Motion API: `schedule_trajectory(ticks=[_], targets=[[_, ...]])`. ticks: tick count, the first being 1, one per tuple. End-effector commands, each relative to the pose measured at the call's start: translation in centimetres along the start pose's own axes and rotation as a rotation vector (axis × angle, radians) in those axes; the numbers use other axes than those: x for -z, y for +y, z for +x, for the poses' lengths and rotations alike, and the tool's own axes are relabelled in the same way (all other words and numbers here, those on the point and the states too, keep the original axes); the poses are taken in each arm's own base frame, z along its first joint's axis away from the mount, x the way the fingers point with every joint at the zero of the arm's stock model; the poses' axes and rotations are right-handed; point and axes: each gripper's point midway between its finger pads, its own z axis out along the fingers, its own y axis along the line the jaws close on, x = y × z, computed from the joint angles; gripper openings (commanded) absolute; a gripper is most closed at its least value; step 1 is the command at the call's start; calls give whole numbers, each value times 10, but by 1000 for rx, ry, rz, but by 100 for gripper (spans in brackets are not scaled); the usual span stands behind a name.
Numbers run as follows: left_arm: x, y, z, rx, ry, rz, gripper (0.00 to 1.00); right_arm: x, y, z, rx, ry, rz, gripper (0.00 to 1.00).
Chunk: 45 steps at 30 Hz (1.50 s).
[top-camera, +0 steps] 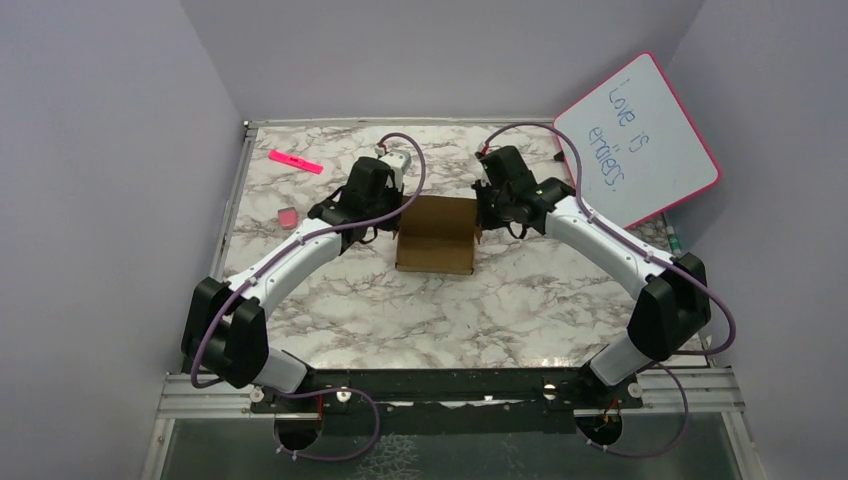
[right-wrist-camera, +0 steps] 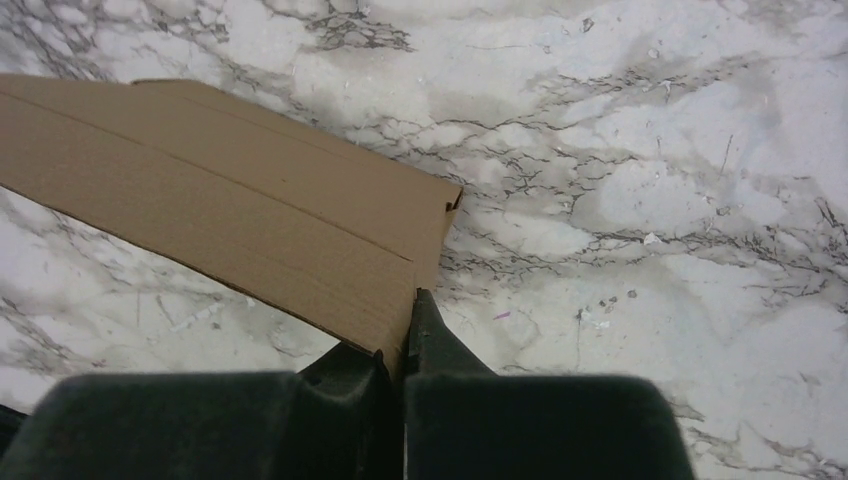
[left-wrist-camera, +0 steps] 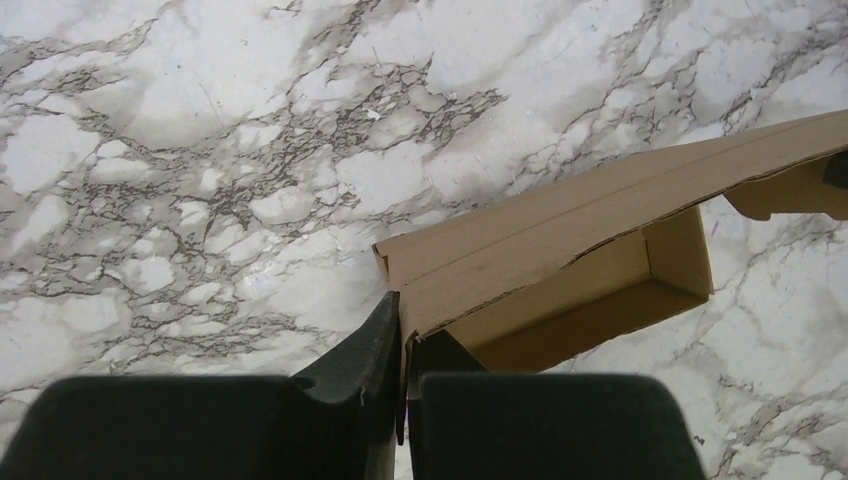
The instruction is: Fold the paper box
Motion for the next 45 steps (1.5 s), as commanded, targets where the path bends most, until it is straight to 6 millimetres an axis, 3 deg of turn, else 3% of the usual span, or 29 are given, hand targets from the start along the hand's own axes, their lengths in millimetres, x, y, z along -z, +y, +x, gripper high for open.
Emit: schedule_trajectory(ticks=[1, 9, 18, 27, 34, 45], targets=[[6, -4, -18, 92, -94, -33, 6, 6, 0, -23, -192, -88, 94, 1], [6, -7, -19, 165, -134, -39, 6, -1, 5, -27, -308, -159, 137, 1], [-4, -12, -3, 245, -128, -10, 6, -20, -7, -5, -332, -168, 199, 1], [-4, -15, 4, 323, -149, -8, 9, -25, -14, 11, -333, -193, 224, 1], [1, -16, 18, 326, -138, -11, 11, -18, -15, 20, -294, -205, 218, 4], [26, -24, 51, 364, -150, 32, 22, 5, 1, 39, -288, -270, 74, 20]])
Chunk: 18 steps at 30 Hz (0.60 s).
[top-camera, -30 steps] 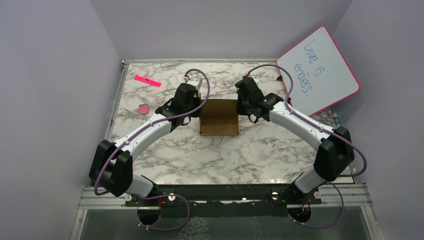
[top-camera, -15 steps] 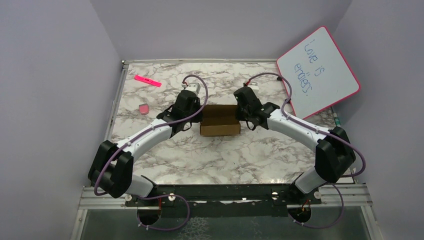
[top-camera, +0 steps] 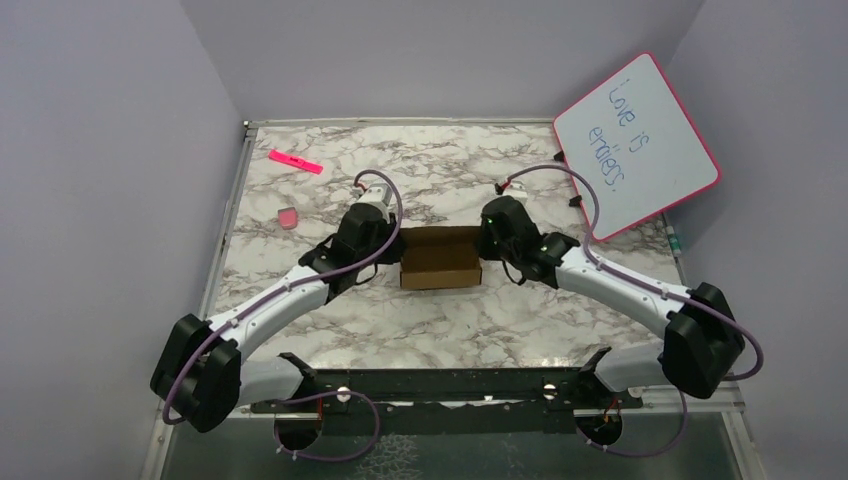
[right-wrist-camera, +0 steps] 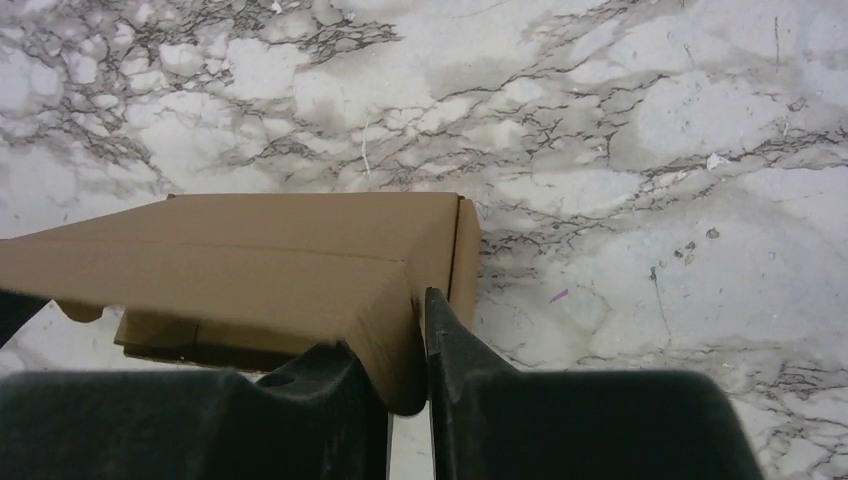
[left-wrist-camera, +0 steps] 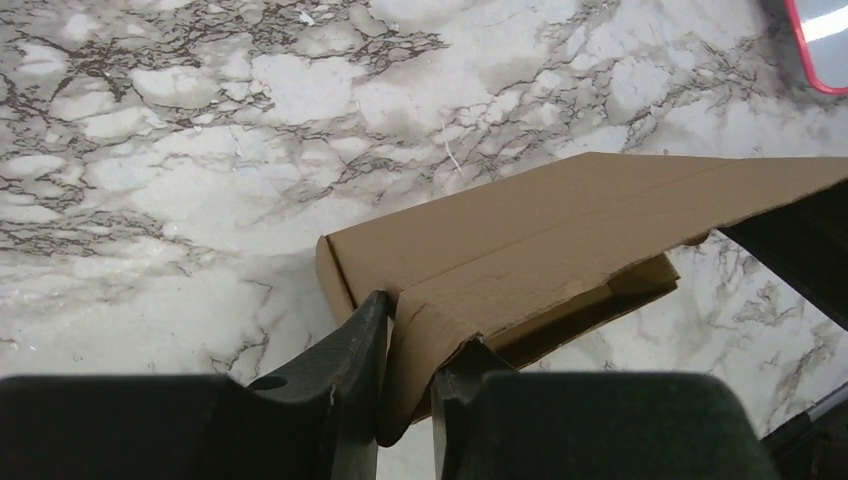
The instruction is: Fold the paper box
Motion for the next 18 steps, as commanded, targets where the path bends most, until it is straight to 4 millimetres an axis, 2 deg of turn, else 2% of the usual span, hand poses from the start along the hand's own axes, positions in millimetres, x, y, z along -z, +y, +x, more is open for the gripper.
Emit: schedule_trajectory(ticks=[1, 8, 11, 14, 18], targets=[[14, -1, 3, 61, -44, 19, 23, 14, 0, -1, -25, -50, -58, 21], [27, -1, 31, 107, -49, 59, 29, 28, 4, 16, -50, -69, -168, 26], [32, -2, 36, 124, -66, 83, 32, 35, 7, 22, -58, -69, -225, 29], [39, 1, 42, 137, -80, 92, 40, 47, 11, 25, -54, -80, -296, 33], [57, -3, 36, 140, -127, 143, 53, 69, 17, 23, -17, -96, -380, 41]])
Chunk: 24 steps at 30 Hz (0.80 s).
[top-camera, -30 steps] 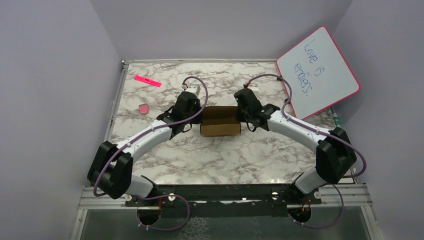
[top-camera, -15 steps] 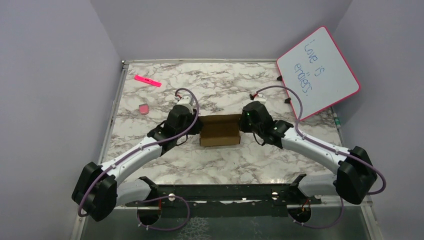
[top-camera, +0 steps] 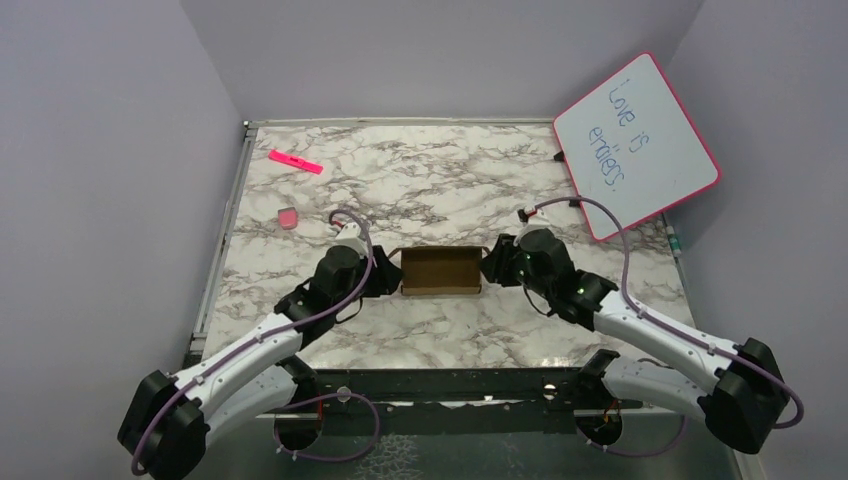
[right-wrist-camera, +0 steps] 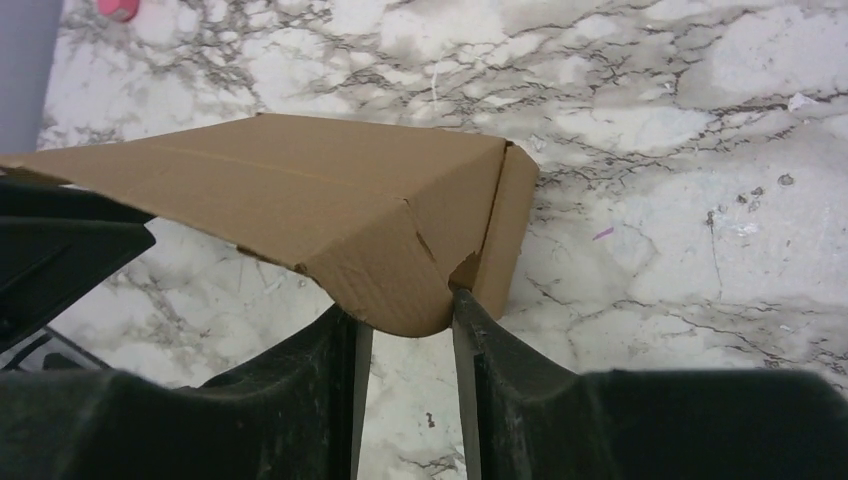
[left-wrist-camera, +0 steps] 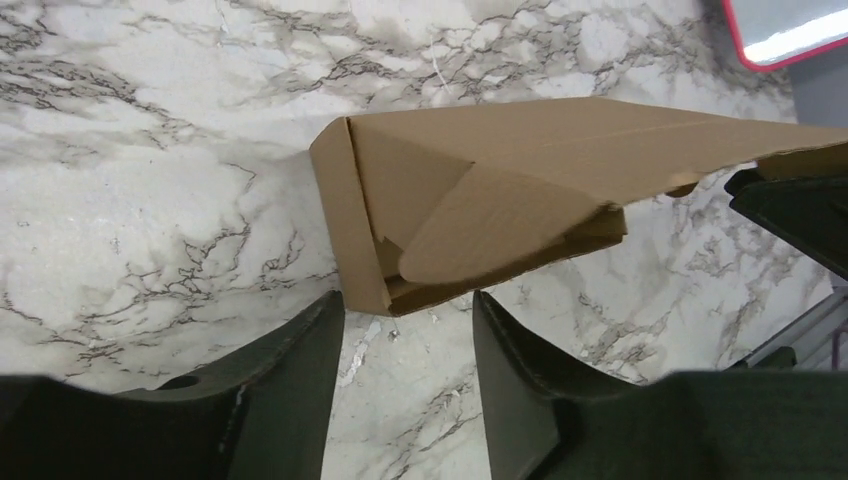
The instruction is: Fold the paper box
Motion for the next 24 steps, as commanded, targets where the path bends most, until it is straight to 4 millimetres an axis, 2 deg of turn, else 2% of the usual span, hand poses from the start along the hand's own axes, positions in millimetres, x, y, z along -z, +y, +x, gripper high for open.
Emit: schedule_trajectory(ticks=[1, 6, 9, 13, 16, 19, 21, 24], targets=[[20, -15, -20, 25, -98, 77, 56, 23, 26, -15, 26, -44, -149, 43], [51, -17, -33, 29, -160, 94, 68, 48, 35, -33, 70, -96, -198, 58], [72, -18, -52, 38, -233, 78, 75, 60, 39, -51, 95, -123, -191, 63], [93, -21, -84, 15, -332, 51, 77, 68, 32, -69, 112, -142, -108, 68], [94, -20, -101, -5, -365, -3, 72, 67, 30, -85, 131, -167, -50, 68], [86, -23, -108, -10, -340, -33, 68, 64, 27, -92, 128, -161, 0, 68], [79, -28, -104, -12, -299, -22, 67, 61, 27, -87, 131, -134, 0, 68], [68, -27, -93, -15, -256, -19, 67, 53, 29, -68, 141, -80, -38, 68]])
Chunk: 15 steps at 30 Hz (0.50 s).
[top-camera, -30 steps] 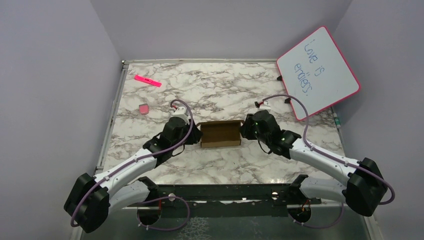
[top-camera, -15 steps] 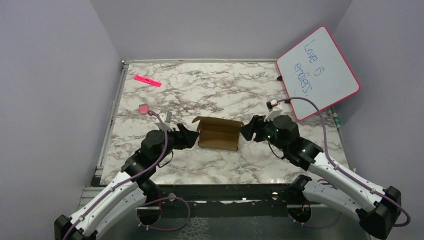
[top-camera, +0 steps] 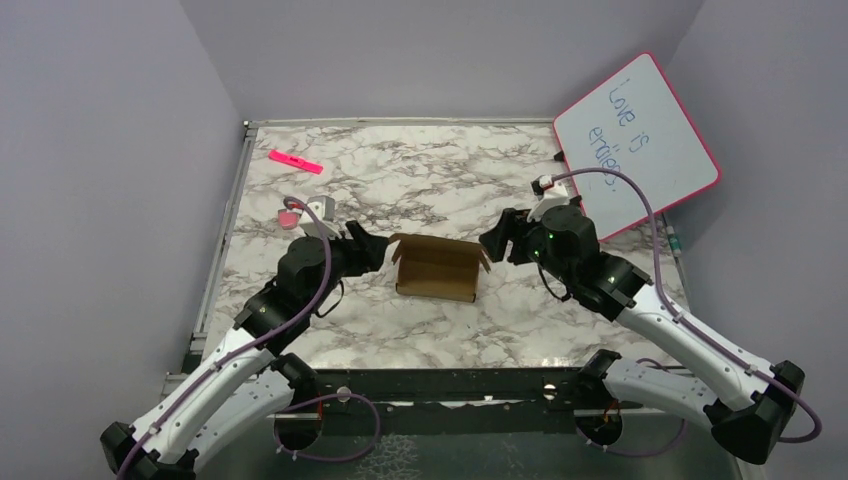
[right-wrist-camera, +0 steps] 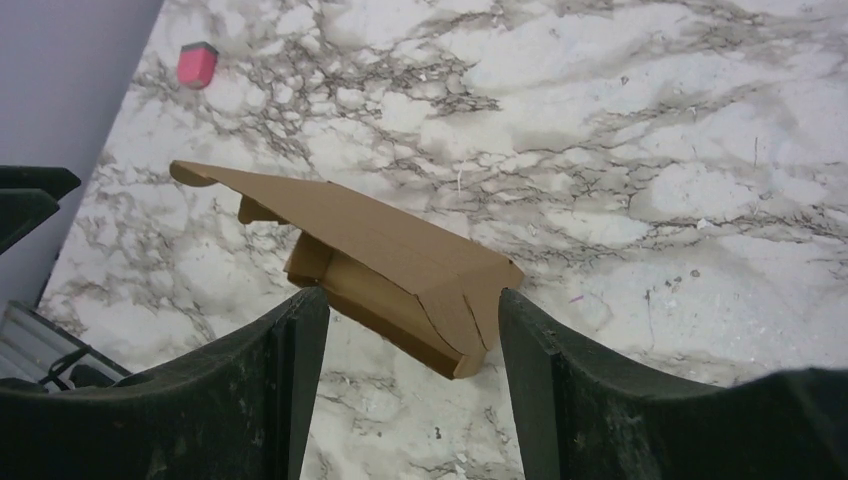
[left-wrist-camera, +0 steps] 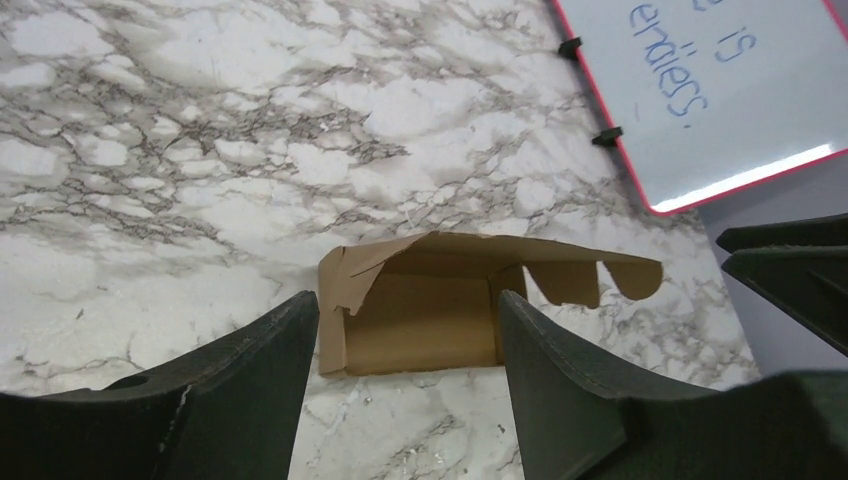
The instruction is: Fold the paper box
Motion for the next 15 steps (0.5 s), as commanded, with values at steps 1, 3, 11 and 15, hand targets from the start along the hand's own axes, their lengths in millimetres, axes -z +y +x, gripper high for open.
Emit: schedule_trajectory(ticks=[1, 3, 11, 15], targets=[[-6, 8, 18, -18, 53, -23, 67, -3, -6, 28, 30, 80, -5, 68], [-8, 10, 23, -8, 40, -8, 67, -4, -5, 39, 33, 82, -38, 68], [-21, 9, 40, -23, -6, 80, 65, -18, -13, 63, 49, 29, -76, 68], [-31, 7, 51, -24, -21, 126, 65, -28, -21, 76, 41, -2, -72, 68]])
